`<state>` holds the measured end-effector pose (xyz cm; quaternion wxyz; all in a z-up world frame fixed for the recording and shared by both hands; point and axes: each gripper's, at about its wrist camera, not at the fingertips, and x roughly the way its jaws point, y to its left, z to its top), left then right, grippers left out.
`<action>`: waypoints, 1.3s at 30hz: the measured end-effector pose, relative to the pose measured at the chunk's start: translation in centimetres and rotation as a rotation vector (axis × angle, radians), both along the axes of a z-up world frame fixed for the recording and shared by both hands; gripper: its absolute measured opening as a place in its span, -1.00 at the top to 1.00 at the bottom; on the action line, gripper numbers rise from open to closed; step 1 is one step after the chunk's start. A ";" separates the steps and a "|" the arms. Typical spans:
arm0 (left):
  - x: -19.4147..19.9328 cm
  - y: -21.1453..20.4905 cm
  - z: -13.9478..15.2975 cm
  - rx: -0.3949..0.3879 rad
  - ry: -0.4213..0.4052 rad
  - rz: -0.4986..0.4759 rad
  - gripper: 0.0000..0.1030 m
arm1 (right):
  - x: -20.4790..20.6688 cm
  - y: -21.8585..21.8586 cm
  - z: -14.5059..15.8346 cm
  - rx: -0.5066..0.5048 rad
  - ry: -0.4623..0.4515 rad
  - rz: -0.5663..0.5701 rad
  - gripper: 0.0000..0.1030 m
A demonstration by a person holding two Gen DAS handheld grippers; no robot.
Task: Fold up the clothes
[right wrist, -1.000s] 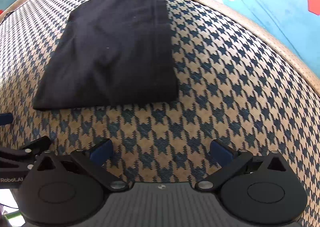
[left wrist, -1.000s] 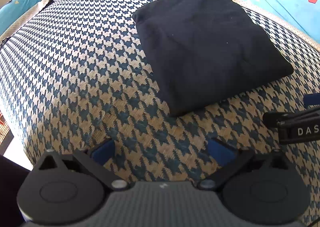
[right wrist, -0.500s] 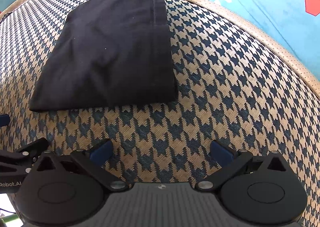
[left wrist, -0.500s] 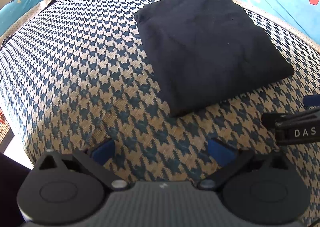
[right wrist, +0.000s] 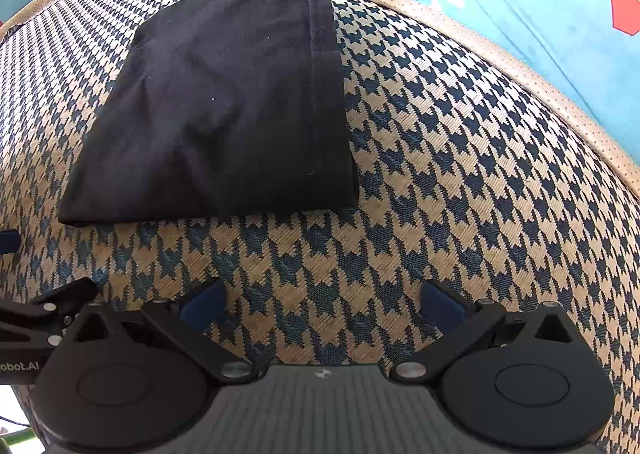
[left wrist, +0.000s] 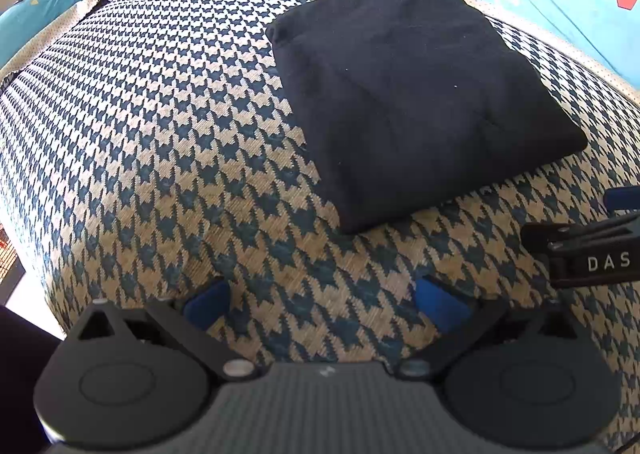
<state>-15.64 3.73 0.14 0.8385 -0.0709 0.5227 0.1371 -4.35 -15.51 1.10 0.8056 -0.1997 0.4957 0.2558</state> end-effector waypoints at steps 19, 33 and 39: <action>0.3 0.3 0.0 -0.019 0.011 -0.011 -1.00 | 0.2 -2.0 0.4 0.013 -0.017 0.002 -1.00; 0.0 0.2 -0.1 -0.018 0.001 -0.022 -1.00 | -0.4 -2.7 1.1 0.018 -0.029 0.004 -1.00; 0.0 0.2 -0.2 -0.015 -0.005 -0.022 -1.00 | -0.7 -3.0 1.4 0.018 -0.033 0.004 -1.00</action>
